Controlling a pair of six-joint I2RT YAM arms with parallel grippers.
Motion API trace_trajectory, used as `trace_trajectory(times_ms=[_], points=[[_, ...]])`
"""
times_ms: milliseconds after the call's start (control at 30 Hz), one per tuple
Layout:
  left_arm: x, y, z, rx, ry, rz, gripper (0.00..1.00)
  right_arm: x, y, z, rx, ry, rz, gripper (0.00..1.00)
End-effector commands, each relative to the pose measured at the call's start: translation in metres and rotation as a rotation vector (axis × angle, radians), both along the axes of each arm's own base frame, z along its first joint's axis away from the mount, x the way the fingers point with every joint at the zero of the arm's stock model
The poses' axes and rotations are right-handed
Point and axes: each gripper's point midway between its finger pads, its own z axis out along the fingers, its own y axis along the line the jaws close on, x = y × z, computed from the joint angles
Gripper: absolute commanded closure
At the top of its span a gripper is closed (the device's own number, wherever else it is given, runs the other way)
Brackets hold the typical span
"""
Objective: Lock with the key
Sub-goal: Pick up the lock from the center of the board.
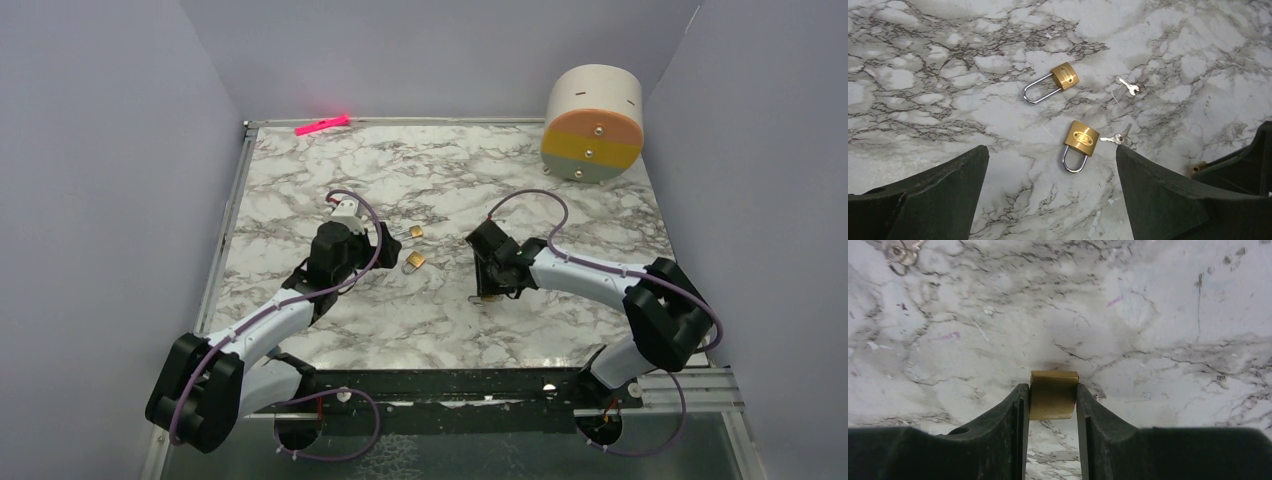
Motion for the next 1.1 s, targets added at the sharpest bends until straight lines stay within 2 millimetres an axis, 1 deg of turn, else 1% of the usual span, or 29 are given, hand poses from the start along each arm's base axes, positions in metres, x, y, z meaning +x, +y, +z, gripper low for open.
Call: trace_trajectory(times_ms=[0,100,200,367,533,700,800,933,1067], points=[[-0.009,-0.028,0.028,-0.072,-0.091,-0.177,0.06,0.023,0.028,0.019,0.078,-0.08,0.075,0.99],[-0.024,-0.058,0.042,-0.145,-0.129,-0.358,0.07,0.025,0.037,0.023,0.108,-0.089,0.106,0.99],[-0.041,-0.085,0.043,-0.157,-0.13,-0.501,0.07,0.029,0.038,0.027,0.129,-0.095,0.102,0.99],[-0.058,-0.108,0.037,-0.197,-0.065,-0.634,0.09,0.037,0.032,0.046,0.145,-0.176,0.065,0.99],[-0.081,-0.126,0.044,-0.266,-0.072,-0.783,0.11,0.046,0.029,0.064,0.165,-0.25,0.051,0.99],[-0.082,-0.133,0.04,-0.302,-0.038,-0.786,0.12,0.049,0.028,0.075,0.184,-0.283,0.048,0.99],[-0.082,-0.14,0.034,-0.305,-0.025,-0.781,0.13,0.049,0.028,0.076,0.191,-0.29,0.051,0.99],[-0.075,-0.146,0.028,-0.289,-0.025,-0.737,0.13,0.047,0.028,0.077,0.202,-0.288,0.056,0.99],[-0.073,-0.156,0.021,-0.299,0.002,-0.744,0.14,0.043,0.031,0.079,0.226,-0.286,0.079,0.99]])
